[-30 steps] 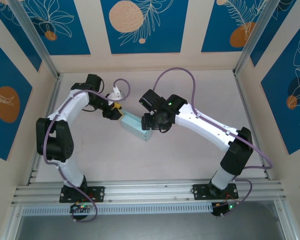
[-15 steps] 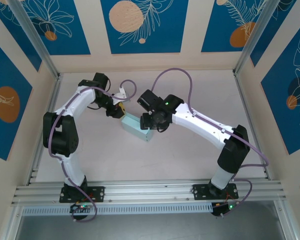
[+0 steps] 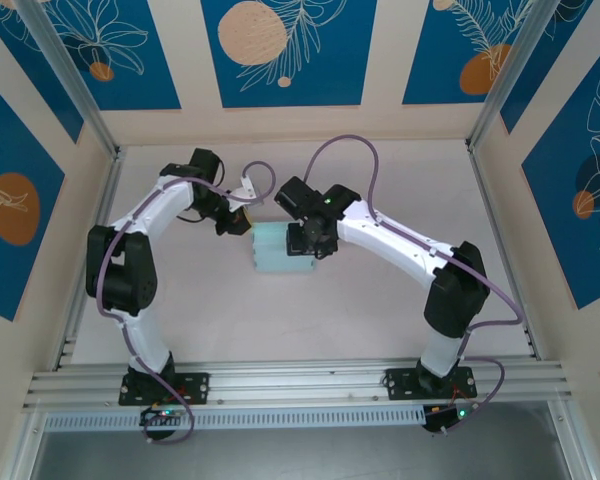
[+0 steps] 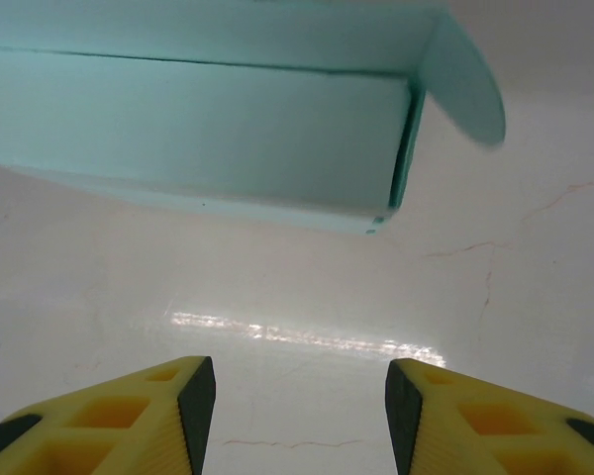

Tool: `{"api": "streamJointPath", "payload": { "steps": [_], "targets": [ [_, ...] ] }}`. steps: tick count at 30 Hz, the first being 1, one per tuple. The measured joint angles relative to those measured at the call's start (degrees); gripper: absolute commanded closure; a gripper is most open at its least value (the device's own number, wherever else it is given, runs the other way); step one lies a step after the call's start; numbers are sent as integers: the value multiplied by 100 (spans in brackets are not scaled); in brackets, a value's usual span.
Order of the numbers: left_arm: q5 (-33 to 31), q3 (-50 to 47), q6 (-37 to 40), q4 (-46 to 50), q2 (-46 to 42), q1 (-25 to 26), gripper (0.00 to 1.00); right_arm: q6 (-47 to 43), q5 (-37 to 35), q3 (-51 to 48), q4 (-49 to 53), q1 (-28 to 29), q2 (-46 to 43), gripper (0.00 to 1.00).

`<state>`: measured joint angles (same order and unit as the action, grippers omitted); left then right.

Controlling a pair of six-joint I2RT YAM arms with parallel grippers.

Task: Fold the paper box

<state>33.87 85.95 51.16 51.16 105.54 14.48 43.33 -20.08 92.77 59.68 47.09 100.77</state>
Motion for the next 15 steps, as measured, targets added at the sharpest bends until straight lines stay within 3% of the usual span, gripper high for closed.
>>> {"api": "streamJointPath", "payload": {
  "steps": [15],
  "targets": [
    [-396, -1196, -133, -1209, -1447, 345, 100, -2334, 151, 52, -474, -695, -358, 50]
  ]
}}
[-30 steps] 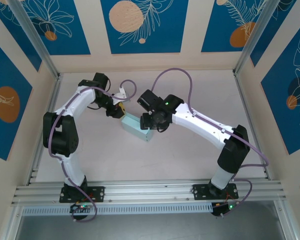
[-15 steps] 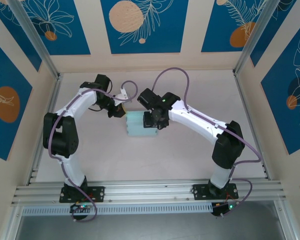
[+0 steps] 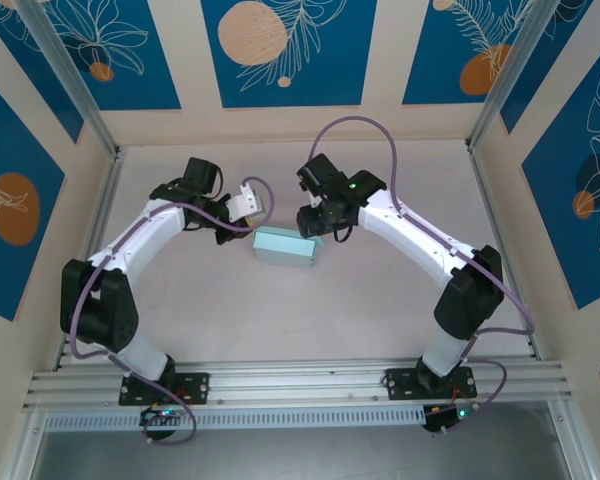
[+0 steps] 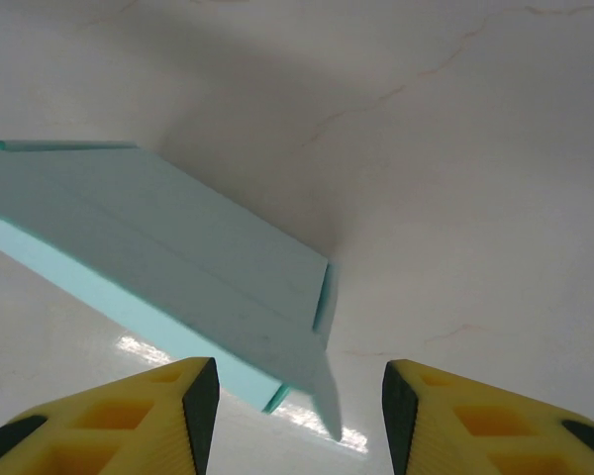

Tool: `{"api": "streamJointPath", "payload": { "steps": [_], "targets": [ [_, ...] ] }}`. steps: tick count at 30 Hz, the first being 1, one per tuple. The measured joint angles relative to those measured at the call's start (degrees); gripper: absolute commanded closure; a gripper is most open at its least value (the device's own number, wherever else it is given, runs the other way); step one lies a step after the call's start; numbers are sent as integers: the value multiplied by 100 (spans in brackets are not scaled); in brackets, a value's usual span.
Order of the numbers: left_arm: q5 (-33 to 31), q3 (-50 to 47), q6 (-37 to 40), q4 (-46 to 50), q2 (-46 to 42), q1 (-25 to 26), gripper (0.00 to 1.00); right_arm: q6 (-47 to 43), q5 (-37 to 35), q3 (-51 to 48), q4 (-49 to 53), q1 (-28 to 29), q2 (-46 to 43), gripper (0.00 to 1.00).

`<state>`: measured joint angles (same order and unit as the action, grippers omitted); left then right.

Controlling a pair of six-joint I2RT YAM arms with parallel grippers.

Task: Fold the paper box

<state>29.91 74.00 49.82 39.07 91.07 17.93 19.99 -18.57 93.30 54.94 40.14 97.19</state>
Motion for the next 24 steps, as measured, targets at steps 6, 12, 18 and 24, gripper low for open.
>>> {"api": "streamJointPath", "payload": {
  "steps": [6, 12, 18, 24],
  "targets": [
    [0, -2, -72, -57, -13, 9, 100, -295, 146, -144, -120, -96, -111, 51],
    [-24, -2, -188, -52, 118, 37, 100, -317, 293, -470, -179, -129, -111, 52],
    [-66, -2, -223, -26, 247, 48, 100, -310, 354, -610, -181, -240, -109, 60],
    [-111, -2, -391, -28, 254, 48, 100, -243, 361, -610, -179, -278, -92, 63]
  ]
}}
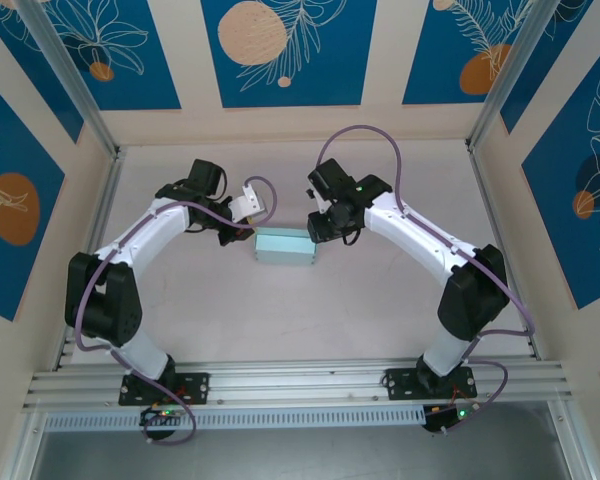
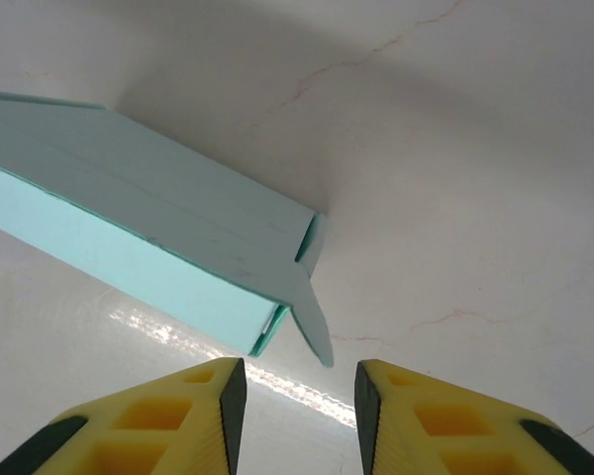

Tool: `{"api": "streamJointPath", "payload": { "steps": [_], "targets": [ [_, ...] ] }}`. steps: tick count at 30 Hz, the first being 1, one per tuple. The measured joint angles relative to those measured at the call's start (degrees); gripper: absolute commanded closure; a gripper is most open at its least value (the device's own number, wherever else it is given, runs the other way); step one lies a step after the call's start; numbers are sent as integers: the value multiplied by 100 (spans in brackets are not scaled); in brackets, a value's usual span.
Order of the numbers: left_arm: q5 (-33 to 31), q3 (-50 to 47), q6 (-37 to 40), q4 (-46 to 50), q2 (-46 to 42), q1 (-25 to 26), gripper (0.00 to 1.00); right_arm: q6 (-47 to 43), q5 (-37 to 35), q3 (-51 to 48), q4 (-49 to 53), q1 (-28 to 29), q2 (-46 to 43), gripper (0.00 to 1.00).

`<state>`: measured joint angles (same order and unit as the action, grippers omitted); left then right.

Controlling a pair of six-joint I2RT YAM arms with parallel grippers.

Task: Fold the paper box

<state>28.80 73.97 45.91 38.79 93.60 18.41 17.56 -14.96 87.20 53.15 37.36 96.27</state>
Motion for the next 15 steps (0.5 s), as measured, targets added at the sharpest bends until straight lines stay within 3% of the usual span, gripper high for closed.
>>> {"api": "streamJointPath", "payload": {
  "steps": [11, 15],
  "targets": [
    [-35, 0, -83, -7, 11, 11, 100, 59, 2, 2, -2, 11, 304, 63],
    [-39, 0, -83, -4, 50, 11, 100, 24, 17, 133, 13, 11, 560, 70]
  ]
}}
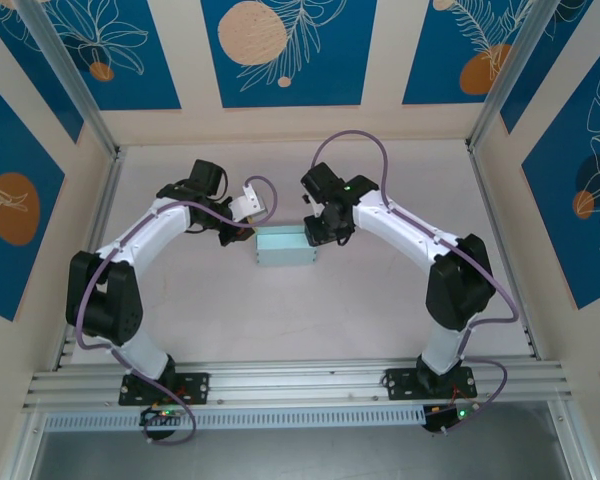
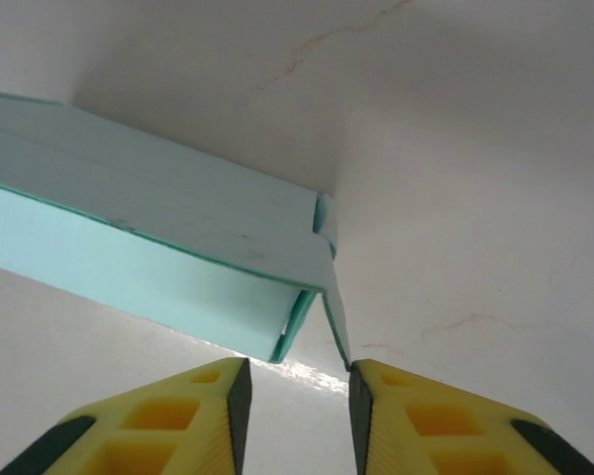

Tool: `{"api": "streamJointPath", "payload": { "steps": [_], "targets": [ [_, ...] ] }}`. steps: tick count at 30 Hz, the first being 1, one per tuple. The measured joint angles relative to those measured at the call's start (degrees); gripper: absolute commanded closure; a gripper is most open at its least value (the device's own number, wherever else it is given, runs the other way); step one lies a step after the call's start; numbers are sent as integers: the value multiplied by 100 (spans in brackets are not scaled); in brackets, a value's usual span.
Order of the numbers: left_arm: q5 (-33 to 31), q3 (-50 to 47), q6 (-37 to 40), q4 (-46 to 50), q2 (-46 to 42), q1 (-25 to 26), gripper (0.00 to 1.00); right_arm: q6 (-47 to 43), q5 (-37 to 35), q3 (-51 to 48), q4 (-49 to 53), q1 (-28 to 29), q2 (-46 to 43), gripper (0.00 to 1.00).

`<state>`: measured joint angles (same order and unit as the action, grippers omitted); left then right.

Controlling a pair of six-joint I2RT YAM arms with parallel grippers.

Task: Fold the paper box

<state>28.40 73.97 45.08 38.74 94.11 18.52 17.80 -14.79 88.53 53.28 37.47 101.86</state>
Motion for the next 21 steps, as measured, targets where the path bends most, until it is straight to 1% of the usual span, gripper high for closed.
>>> {"api": "streamJointPath", "payload": {
  "steps": [3, 9, 14, 21],
  "targets": [
    [-2, 0, 0, 0, 15, 0, 100, -2, 2, 83, 9, 2, 96, 80],
    [-22, -13, -22, -26, 17, 0, 100, 149, -26, 199, 81, 9, 114, 91],
    [-39, -50, -90, -50, 17, 0, 100, 328, -127, 337, 205, 37, 184, 96],
    [-109, -50, -184, -74, 22, 0, 100, 439, -201, 361, 245, 83, 273, 100]
  ]
}}
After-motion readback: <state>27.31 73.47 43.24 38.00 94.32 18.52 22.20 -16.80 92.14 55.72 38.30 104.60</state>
